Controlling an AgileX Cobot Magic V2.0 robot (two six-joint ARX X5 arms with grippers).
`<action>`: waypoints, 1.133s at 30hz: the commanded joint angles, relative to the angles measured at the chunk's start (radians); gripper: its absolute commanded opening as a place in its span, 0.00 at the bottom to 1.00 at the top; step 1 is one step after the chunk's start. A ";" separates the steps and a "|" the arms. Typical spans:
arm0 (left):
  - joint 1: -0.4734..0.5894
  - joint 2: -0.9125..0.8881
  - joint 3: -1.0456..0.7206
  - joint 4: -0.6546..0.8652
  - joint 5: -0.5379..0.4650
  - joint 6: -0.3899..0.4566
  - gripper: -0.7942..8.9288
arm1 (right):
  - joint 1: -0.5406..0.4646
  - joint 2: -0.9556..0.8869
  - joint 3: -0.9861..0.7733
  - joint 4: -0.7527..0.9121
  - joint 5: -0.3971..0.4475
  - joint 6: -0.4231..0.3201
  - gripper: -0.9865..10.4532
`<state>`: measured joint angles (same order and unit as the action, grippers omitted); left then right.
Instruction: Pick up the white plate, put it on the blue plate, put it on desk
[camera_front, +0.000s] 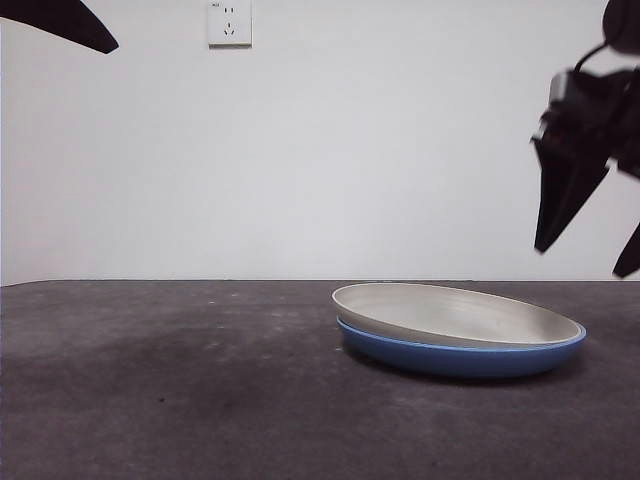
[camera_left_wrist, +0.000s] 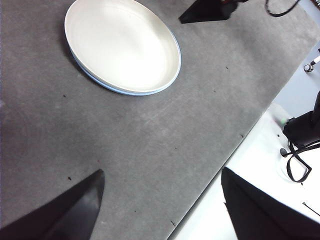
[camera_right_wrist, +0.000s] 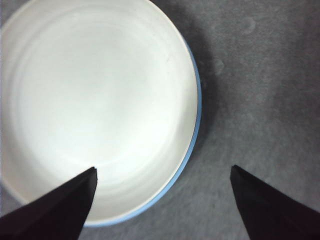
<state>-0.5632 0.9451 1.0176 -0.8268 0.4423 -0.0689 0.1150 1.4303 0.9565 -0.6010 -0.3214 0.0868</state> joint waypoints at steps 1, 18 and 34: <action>-0.006 0.005 0.010 0.011 0.004 0.008 0.46 | 0.002 0.065 0.006 0.032 -0.004 0.012 0.45; -0.006 0.005 0.010 0.011 0.004 -0.004 0.46 | 0.005 0.242 0.006 0.167 -0.026 0.021 0.20; -0.006 0.005 0.010 0.011 0.004 -0.007 0.46 | -0.005 0.200 0.006 0.183 -0.011 0.079 0.10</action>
<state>-0.5632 0.9451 1.0176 -0.8268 0.4427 -0.0719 0.1104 1.6386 0.9565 -0.4210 -0.3405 0.1658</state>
